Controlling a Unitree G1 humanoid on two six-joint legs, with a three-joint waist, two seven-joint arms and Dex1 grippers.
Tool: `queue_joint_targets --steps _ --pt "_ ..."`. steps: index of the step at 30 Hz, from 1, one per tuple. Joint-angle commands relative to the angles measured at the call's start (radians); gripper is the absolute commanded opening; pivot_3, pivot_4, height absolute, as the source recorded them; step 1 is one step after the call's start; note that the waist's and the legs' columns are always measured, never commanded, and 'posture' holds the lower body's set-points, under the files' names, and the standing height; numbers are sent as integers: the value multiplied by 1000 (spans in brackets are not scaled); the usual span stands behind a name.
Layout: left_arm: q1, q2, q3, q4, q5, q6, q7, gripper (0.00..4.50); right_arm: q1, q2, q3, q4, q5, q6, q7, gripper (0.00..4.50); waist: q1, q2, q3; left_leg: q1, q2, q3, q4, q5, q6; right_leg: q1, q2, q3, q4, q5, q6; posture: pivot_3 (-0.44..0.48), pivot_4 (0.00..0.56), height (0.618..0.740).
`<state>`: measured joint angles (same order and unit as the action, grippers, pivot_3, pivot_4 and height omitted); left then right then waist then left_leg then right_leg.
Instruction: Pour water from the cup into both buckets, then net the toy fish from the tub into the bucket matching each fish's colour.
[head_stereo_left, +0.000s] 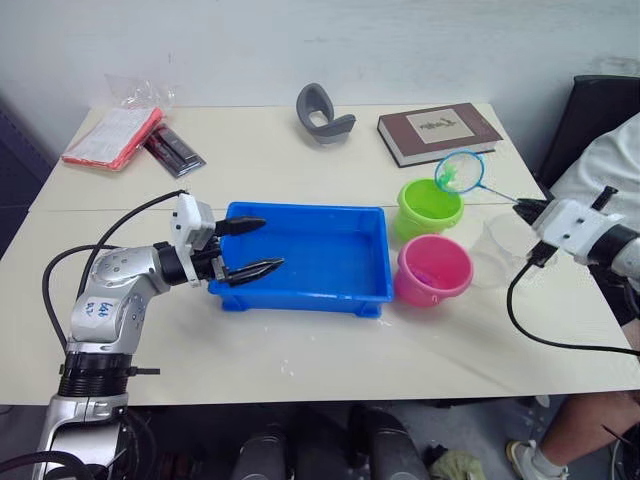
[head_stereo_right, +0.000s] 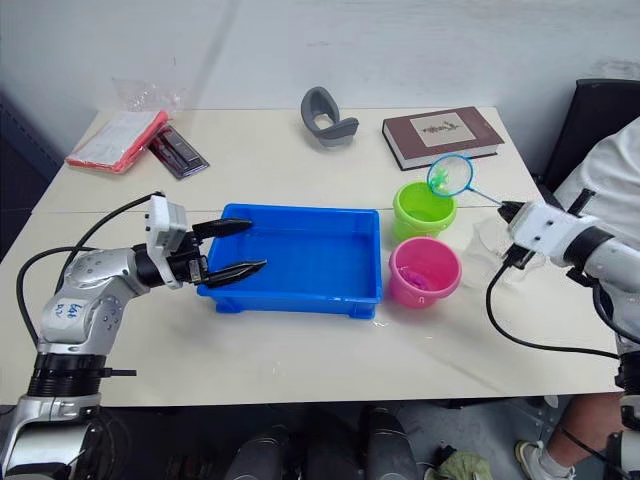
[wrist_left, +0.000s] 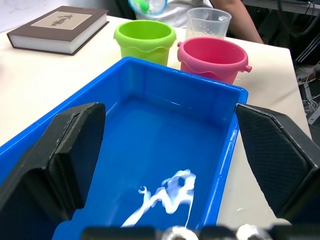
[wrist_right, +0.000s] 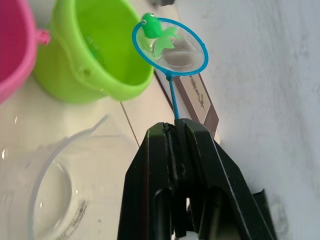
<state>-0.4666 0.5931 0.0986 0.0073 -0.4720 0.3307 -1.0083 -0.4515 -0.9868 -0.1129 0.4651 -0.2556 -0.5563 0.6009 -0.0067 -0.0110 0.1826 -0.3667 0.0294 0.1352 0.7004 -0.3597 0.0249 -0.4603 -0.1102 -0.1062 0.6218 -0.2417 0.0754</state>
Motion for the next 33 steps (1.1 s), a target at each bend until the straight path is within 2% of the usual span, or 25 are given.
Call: queue_joint_targets --steps 1,6,13,19,22,25,30,33 --pt "-12 -25 -10 -47 -3 -12 23 4444 -51 -58 45 49 -187 -118 -198 0 0 0 0 0 0 0 0 0 0 0 0 0 0 0 0 0 150 740" --pt "-19 -46 -16 -44 0 -17 38 4444 -84 -100 135 105 -411 -170 -456 0 -1 0 0 0 1 0 0 1 -1 0 0 1 0 0 0 0 150 740" --pt "-31 -61 -30 -41 0 -19 47 4444 -133 -143 229 174 -576 -215 -702 0 -7 0 0 0 1 0 0 1 -2 0 0 2 0 0 0 0 150 740" --pt "-56 -76 -45 -23 2 -17 42 4444 -207 -149 300 205 -631 -256 -774 0 -18 0 0 0 1 -1 0 2 -3 0 1 2 -1 0 0 0 150 740" --pt "-66 -75 -49 -13 5 -22 35 4444 -228 -148 314 233 -615 -262 -765 0 -21 0 0 0 1 -1 -1 2 -3 0 1 2 -1 0 0 0 150 740" --pt "-70 -70 -49 -6 7 -29 32 4444 -237 -145 280 256 -522 -262 -730 0 -21 0 0 0 1 -1 -1 2 -3 0 1 2 -1 0 0 0 150 740" --pt "-37 -27 21 -10 -31 -42 5 4444 -165 -82 227 149 43 -289 -309 0 -24 0 0 0 2 -2 -1 2 -3 1 2 1 -1 0 0 0 150 740" --pt "-8 2 92 -59 -114 -4 -26 4444 -114 -30 177 -12 342 -127 -114 0 -25 0 0 6 4 -3 -2 2 -3 9 5 1 -4 0 0 0 150 740"
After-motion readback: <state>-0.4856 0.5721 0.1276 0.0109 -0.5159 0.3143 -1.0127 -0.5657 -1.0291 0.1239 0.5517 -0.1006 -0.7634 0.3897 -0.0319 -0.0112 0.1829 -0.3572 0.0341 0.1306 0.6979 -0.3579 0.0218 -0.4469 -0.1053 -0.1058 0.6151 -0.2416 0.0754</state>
